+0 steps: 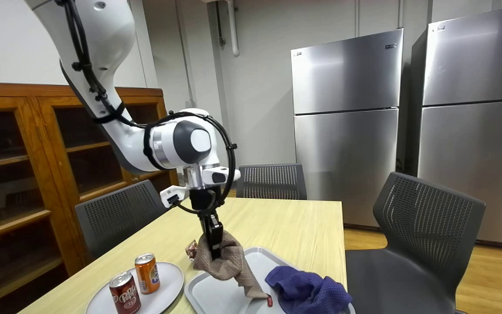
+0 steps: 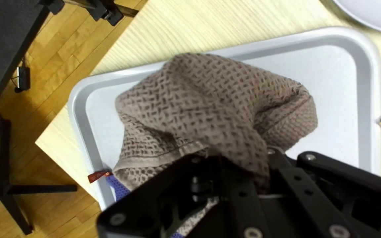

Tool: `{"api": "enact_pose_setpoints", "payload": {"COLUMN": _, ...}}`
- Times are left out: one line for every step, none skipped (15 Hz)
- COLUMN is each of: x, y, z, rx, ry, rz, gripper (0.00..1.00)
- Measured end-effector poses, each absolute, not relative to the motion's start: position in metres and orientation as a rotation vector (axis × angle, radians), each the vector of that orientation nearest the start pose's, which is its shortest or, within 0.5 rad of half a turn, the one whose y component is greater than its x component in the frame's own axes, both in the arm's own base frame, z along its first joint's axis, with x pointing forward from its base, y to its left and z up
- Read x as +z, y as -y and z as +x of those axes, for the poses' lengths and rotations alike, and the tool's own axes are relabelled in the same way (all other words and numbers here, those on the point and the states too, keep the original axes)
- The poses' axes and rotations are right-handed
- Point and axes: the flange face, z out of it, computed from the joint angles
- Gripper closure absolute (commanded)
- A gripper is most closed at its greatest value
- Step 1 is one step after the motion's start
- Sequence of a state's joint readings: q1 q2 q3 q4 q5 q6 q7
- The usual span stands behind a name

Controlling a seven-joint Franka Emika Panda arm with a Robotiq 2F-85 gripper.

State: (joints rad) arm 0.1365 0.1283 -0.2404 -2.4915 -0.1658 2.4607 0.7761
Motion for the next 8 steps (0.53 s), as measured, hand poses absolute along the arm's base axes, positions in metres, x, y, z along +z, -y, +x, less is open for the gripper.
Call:
{"api": "enact_pose_setpoints", "payload": {"x": 0.232, "y": 0.042, "z": 0.45, "rx": 0.179, "ry": -1.179, "rz": -3.083, "gripper": 0.98}}
{"api": "enact_pose_setpoints", "payload": {"x": 0.236, "y": 0.036, "z": 0.446, "rx": 0.182, "ry": -1.16, "rz": -3.086, "gripper": 0.98}}
{"api": "enact_pose_setpoints", "payload": {"x": 0.241, "y": 0.029, "z": 0.442, "rx": 0.187, "ry": -1.14, "rz": -3.091, "gripper": 0.98}}
{"api": "enact_pose_setpoints", "payload": {"x": 0.246, "y": 0.023, "z": 0.438, "rx": 0.192, "ry": -1.122, "rz": -3.095, "gripper": 0.98}}
{"api": "enact_pose_setpoints", "payload": {"x": 0.251, "y": 0.018, "z": 0.435, "rx": 0.195, "ry": -1.106, "rz": -3.099, "gripper": 0.98}}
{"api": "enact_pose_setpoints", "payload": {"x": 0.256, "y": 0.013, "z": 0.431, "rx": 0.199, "ry": -1.092, "rz": -3.102, "gripper": 0.98}}
{"api": "enact_pose_setpoints", "payload": {"x": 0.261, "y": 0.008, "z": 0.426, "rx": 0.202, "ry": -1.08, "rz": -3.105, "gripper": 0.98}}
{"api": "enact_pose_setpoints", "payload": {"x": 0.266, "y": 0.005, "z": 0.423, "rx": 0.206, "ry": -1.073, "rz": -3.105, "gripper": 0.98}}
